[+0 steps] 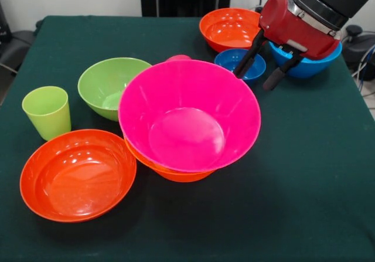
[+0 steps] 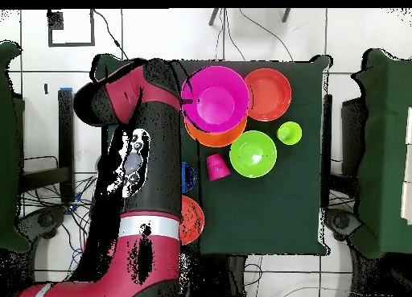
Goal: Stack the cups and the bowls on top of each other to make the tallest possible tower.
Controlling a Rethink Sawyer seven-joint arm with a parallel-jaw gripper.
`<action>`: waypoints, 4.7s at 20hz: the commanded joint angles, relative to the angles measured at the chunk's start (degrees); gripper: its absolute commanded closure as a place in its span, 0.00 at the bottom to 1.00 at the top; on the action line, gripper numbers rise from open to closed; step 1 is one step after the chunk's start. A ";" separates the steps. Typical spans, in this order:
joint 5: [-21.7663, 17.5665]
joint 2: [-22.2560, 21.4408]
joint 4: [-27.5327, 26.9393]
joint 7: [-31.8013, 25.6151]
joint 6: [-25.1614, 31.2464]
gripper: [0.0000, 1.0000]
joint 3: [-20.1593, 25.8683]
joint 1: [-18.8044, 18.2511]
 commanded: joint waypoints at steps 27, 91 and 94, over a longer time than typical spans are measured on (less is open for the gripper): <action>29.69 -17.11 45.07 22.15 -15.49 0.00 1.47 0.23; 56.43 4.32 47.52 55.95 -31.67 0.00 -16.70 22.67; 55.22 5.17 47.25 54.62 -33.02 0.00 -16.46 21.67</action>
